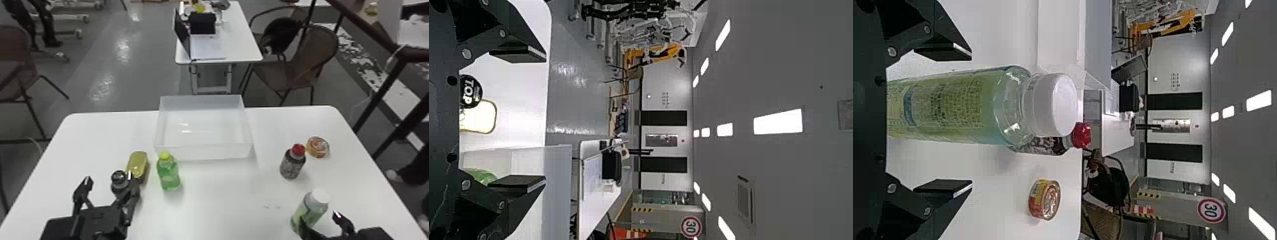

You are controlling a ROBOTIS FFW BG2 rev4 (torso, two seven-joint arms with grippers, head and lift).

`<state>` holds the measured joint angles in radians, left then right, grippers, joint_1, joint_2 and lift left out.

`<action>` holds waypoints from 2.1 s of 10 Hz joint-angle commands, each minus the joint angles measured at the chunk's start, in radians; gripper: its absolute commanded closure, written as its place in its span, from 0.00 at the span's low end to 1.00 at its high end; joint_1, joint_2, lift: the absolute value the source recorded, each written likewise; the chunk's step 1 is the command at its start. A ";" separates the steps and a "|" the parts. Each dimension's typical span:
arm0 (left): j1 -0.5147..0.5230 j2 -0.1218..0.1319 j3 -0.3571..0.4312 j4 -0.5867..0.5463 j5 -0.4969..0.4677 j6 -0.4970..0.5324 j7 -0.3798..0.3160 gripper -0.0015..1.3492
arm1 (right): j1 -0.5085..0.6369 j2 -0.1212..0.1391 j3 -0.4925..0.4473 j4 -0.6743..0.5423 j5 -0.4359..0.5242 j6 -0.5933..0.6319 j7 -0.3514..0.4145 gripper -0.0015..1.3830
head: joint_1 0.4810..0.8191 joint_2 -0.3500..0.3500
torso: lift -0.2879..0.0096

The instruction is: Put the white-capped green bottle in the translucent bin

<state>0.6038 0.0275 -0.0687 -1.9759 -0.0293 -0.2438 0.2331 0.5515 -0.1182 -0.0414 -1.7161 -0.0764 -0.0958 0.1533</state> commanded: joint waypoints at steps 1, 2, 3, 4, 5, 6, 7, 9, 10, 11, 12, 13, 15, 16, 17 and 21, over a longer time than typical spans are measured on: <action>-0.001 -0.001 0.001 0.008 0.008 -0.012 0.000 0.30 | -0.044 -0.005 0.000 0.050 0.010 -0.012 0.015 0.26 | 0.63 0.48 | 0.90; -0.004 -0.001 0.000 0.008 0.009 -0.012 -0.002 0.30 | -0.061 -0.009 0.000 0.066 0.015 -0.015 0.020 0.26 | 0.63 0.48 | 0.90; -0.006 -0.008 0.001 0.012 0.009 -0.012 -0.008 0.30 | -0.079 -0.012 0.001 0.090 0.017 -0.028 0.031 0.26 | 0.63 0.48 | 0.90; -0.006 -0.021 0.009 0.015 0.008 -0.018 -0.023 0.30 | -0.111 -0.015 0.001 0.128 0.021 -0.038 0.068 0.29 | 0.63 0.48 | 0.90; -0.006 -0.030 0.017 0.017 0.005 -0.020 -0.038 0.30 | -0.134 -0.020 0.001 0.153 0.023 -0.042 0.091 0.45 | 0.63 0.49 | 0.90; -0.009 -0.030 0.024 0.017 0.000 -0.020 -0.058 0.30 | -0.140 -0.017 0.003 0.148 0.043 -0.035 0.092 0.60 | 0.63 0.49 | 0.90; -0.010 -0.030 0.035 0.019 -0.003 -0.022 -0.077 0.30 | -0.136 -0.011 0.003 0.125 0.044 -0.019 0.080 0.60 | 0.63 0.49 | 0.90; -0.015 -0.030 0.043 0.022 -0.007 -0.020 -0.094 0.30 | -0.125 -0.008 0.017 0.044 0.003 0.024 0.080 0.60 | 0.63 0.50 | 0.90; -0.018 -0.030 0.041 0.025 -0.007 -0.018 -0.095 0.30 | -0.128 -0.008 0.034 -0.010 -0.020 0.044 0.080 0.61 | 0.63 0.51 | 0.90; -0.022 -0.030 0.040 0.028 -0.004 -0.018 -0.097 0.30 | -0.150 -0.005 0.055 -0.082 -0.023 0.094 0.081 0.61 | 0.63 0.52 | 0.90; -0.030 -0.030 0.033 0.034 -0.001 -0.018 -0.095 0.30 | -0.180 -0.009 0.074 -0.106 -0.048 0.105 0.098 0.63 | 0.63 0.55 | 0.90; -0.032 -0.030 0.030 0.035 0.003 -0.018 -0.095 0.30 | -0.225 -0.015 0.110 -0.106 -0.121 0.099 0.117 0.67 | 0.63 0.58 | 0.90; -0.038 -0.030 0.026 0.042 0.009 -0.020 -0.095 0.30 | -0.312 -0.017 0.161 -0.086 -0.163 0.091 0.158 0.67 | 0.63 0.65 | 0.90; -0.039 -0.030 0.024 0.043 0.011 -0.020 -0.095 0.30 | -0.374 -0.017 0.172 -0.039 -0.166 0.080 0.187 0.67 | 0.63 0.67 | 0.90; -0.044 -0.030 0.021 0.046 0.014 -0.020 -0.095 0.30 | -0.444 -0.015 0.187 0.047 -0.194 0.034 0.212 0.67 | 0.63 0.69 | 0.90; -0.068 -0.030 0.007 0.063 0.023 -0.020 -0.095 0.30 | -0.660 -0.001 0.233 0.325 -0.290 -0.079 0.298 0.67 | 0.63 0.70 | 0.90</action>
<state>0.5357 0.0000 -0.0598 -1.9151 -0.0065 -0.2638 0.1380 -0.0767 -0.1241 0.1877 -1.4452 -0.3454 -0.1604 0.4458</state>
